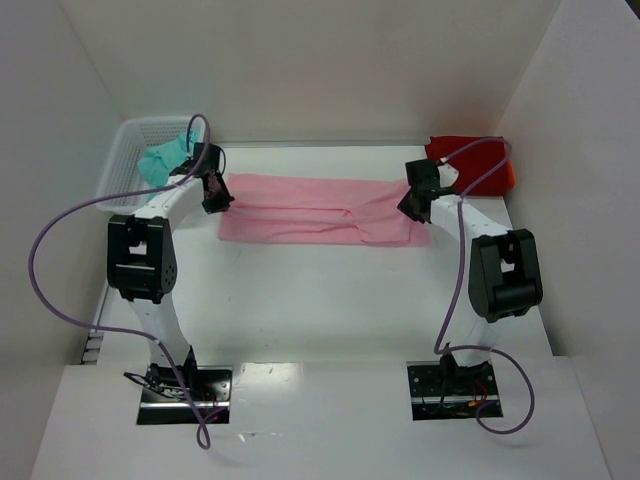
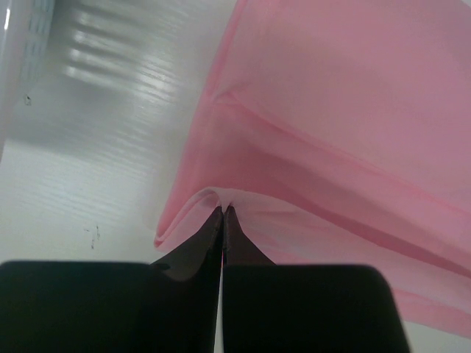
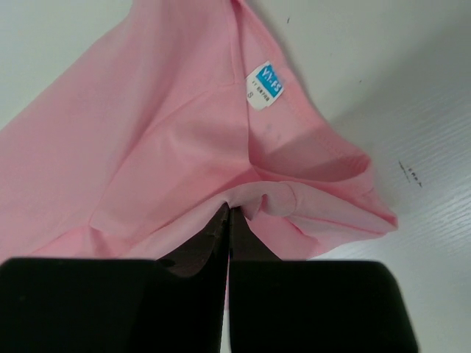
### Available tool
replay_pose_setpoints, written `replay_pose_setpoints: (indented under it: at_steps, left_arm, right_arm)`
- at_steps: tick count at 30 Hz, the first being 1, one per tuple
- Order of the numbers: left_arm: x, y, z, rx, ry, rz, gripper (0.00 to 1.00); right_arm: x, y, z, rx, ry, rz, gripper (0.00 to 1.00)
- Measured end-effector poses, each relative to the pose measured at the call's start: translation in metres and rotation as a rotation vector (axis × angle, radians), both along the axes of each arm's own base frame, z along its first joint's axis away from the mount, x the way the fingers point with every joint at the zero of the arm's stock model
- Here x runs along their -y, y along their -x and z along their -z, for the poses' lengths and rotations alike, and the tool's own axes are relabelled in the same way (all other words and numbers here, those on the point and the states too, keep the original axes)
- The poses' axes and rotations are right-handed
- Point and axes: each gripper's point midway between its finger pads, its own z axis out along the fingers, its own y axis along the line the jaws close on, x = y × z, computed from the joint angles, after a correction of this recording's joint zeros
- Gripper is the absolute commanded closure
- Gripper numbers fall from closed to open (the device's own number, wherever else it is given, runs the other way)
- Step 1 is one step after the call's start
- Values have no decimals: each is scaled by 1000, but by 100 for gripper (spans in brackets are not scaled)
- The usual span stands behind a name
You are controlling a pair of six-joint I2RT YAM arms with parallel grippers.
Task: Fold and stack the t-shirts
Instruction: Fold the other side of the tshirt into a rectangle
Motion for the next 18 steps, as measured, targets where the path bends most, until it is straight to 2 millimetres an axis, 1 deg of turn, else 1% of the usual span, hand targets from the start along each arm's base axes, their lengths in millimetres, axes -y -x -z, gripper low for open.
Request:
replay_pose_setpoints:
  at_steps: [3, 5, 6, 9, 10, 12, 14, 17, 18]
  left_arm:
    - [-4, -5, 5, -6, -6, -7, 100]
    - [-7, -6, 6, -7, -9, -15, 100]
    - [-9, -6, 6, -6, -10, -20, 100]
    - [-14, -11, 1, 9, -11, -29, 100]
    - [-15, -13, 1, 10, -11, -30, 100]
    - [-17, -22, 1, 19, -11, -33, 100]
    - [-19, -29, 2, 28, -12, -37, 100]
    - [-22, -32, 8, 24, -13, -42, 100]
    - [-22, -32, 9, 22, -13, -42, 100]
  right_arm:
    - [10, -4, -2, 5, 4, 16, 98]
    - [12, -6, -4, 12, 3, 16, 98]
    - [13, -11, -8, 28, 0, 14, 97]
    - [13, -14, -11, 40, 1, 8, 97]
    - [12, -16, -12, 42, 0, 2, 94]
    - [11, -20, -12, 46, 0, -6, 94]
    - [8, -26, -9, 46, -2, -16, 94]
    - [7, -30, 4, 24, 0, -25, 93]
    - [6, -30, 11, 12, 2, -30, 90]
